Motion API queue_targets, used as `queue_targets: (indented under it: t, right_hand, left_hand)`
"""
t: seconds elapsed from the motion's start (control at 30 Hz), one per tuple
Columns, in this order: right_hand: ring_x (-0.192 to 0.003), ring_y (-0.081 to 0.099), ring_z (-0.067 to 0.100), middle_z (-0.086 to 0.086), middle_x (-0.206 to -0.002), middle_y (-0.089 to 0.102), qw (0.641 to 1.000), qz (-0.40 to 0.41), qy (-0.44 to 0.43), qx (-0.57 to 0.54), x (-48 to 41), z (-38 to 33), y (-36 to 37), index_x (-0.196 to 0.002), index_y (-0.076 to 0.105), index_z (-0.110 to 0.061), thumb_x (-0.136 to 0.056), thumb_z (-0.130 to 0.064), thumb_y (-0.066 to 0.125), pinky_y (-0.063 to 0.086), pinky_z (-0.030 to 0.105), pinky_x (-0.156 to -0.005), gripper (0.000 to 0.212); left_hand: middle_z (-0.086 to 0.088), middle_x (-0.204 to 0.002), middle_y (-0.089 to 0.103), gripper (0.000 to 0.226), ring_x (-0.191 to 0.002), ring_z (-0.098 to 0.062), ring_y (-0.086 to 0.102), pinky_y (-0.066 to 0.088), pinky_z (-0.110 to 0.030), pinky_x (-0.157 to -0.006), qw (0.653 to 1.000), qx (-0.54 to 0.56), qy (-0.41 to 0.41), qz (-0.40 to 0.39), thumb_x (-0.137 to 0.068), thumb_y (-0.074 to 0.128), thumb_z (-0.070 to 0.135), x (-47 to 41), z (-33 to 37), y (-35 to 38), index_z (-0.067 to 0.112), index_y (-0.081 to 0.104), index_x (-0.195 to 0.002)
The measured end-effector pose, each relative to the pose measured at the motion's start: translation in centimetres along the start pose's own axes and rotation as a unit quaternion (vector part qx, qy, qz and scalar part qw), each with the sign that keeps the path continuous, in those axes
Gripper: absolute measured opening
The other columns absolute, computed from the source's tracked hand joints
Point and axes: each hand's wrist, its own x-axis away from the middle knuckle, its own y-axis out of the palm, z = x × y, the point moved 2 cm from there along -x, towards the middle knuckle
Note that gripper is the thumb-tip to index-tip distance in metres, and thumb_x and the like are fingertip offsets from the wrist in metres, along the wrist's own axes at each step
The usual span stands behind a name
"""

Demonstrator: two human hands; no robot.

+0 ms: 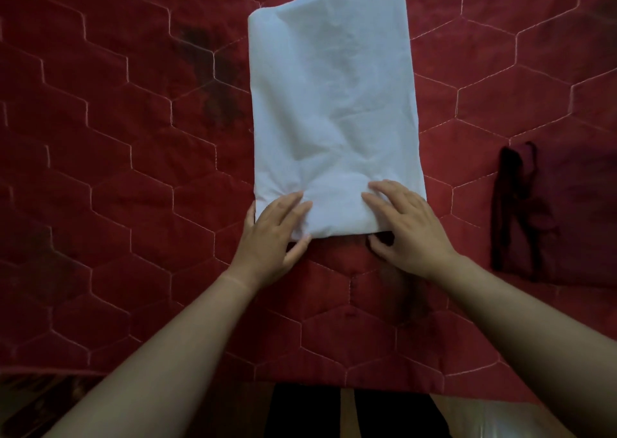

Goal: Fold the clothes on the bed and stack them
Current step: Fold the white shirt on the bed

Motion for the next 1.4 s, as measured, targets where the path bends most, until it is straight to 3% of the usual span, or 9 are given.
queue_targets:
  t: [0.27,0.43,0.6,0.7,0.8,0.93,1.17,1.27,1.4]
  right_hand:
    - [-0.114,0.058,0.03,0.008,-0.118,0.064,0.995,0.087,0.028,-0.047,-0.9,-0.5,-0.5,-0.111,0.067,-0.006,-0.067,-0.007,0.077,0.049,0.041,-0.088,0.045]
    - [-0.096,0.065,0.023,-0.002,-0.111,0.067,0.992,0.09,0.066,-0.062,-0.5,-0.8,-2.3,-0.105,0.069,-0.015,-0.074,-0.01,0.07,0.055,0.037,-0.069,0.031]
    - [-0.076,0.065,0.024,-0.005,-0.1,0.065,0.995,0.043,0.069,-0.054,1.9,-2.5,-5.2,-0.102,0.068,-0.02,-0.079,-0.016,0.068,0.04,0.024,-0.058,0.023]
    - [-0.075,0.064,0.025,-0.006,-0.093,0.065,0.995,0.016,0.08,-0.06,3.5,-4.0,-7.7,-0.101,0.067,-0.021,-0.083,-0.022,0.064,0.041,0.028,-0.057,0.018]
    - [-0.081,0.065,0.025,-0.004,-0.09,0.068,0.995,0.002,0.073,-0.073,3.9,-4.9,-10.5,-0.101,0.066,-0.018,-0.085,-0.025,0.061,0.048,0.033,-0.063,0.018]
    - [-0.082,0.067,0.03,0.003,-0.091,0.072,0.997,0.036,0.044,-0.047,0.9,-4.2,-13.7,-0.099,0.069,-0.014,-0.083,-0.027,0.067,0.052,0.037,-0.064,0.02]
    - [-0.09,0.064,0.026,0.001,-0.099,0.07,0.987,0.126,0.098,-0.032,-10.1,1.9,-13.1,-0.098,0.07,-0.02,-0.081,-0.033,0.069,0.049,0.036,-0.072,0.022]
    - [-0.092,0.061,0.026,0.003,-0.101,0.066,0.985,0.122,0.112,-0.047,-11.6,4.0,-11.4,-0.102,0.067,-0.017,-0.083,-0.026,0.067,0.047,0.035,-0.074,0.021]
    - [-0.112,0.048,0.025,0.008,-0.126,0.047,0.973,0.088,0.189,-0.097,-9.3,5.0,-8.1,-0.13,0.045,-0.013,-0.085,-0.028,0.063,0.037,0.031,-0.084,0.051]
  left_hand:
    - [0.005,-0.138,0.048,0.073,-0.124,-0.016,0.046,0.017,-0.066,-0.103,1.0,-0.025,-0.001,0.01,-0.064,0.072,0.022,-1.3,-0.4,-0.2,0.026,0.048,-0.132]
    - [0.002,-0.109,0.065,0.043,-0.101,-0.02,0.063,0.022,-0.061,-0.104,0.998,-0.003,-0.002,0.055,-0.067,0.073,0.015,-0.9,0.3,-2.8,0.019,0.065,-0.109]
    - [0.001,-0.091,0.071,0.023,-0.085,-0.021,0.068,0.03,-0.053,-0.102,0.998,0.032,0.011,0.06,-0.071,0.067,0.01,1.8,2.0,-6.0,0.014,0.068,-0.094]
    - [-0.003,-0.085,0.071,0.02,-0.075,-0.025,0.067,0.045,-0.032,-0.081,0.994,0.073,0.03,0.072,-0.072,0.059,0.009,3.2,3.6,-8.8,0.01,0.069,-0.09]
    - [-0.004,-0.082,0.07,0.018,-0.074,-0.027,0.066,0.051,-0.034,-0.061,0.99,0.106,0.021,0.092,-0.076,0.058,0.011,3.7,4.6,-11.6,0.01,0.068,-0.091]
    - [-0.002,-0.077,0.07,0.017,-0.071,-0.025,0.066,0.049,-0.034,-0.058,0.981,0.144,-0.03,0.123,-0.078,0.057,0.02,1.1,4.5,-13.9,0.015,0.07,-0.088]
    - [0.018,-0.083,0.061,0.013,-0.078,0.002,0.055,0.04,-0.012,-0.07,0.909,0.273,-0.204,0.238,-0.081,0.065,0.022,-9.5,1.1,-12.3,0.025,0.064,-0.094]
    - [0.007,-0.102,0.057,0.036,-0.095,-0.009,0.053,0.037,-0.014,-0.081,0.883,0.317,-0.256,0.232,-0.082,0.066,0.022,-11.9,0.4,-10.1,0.016,0.055,-0.116]
    - [-0.011,-0.14,0.035,0.076,-0.125,-0.023,0.04,0.028,-0.02,-0.096,0.917,0.237,-0.257,0.191,-0.079,0.07,0.029,-11.3,-0.1,-7.5,0.012,0.029,-0.141]
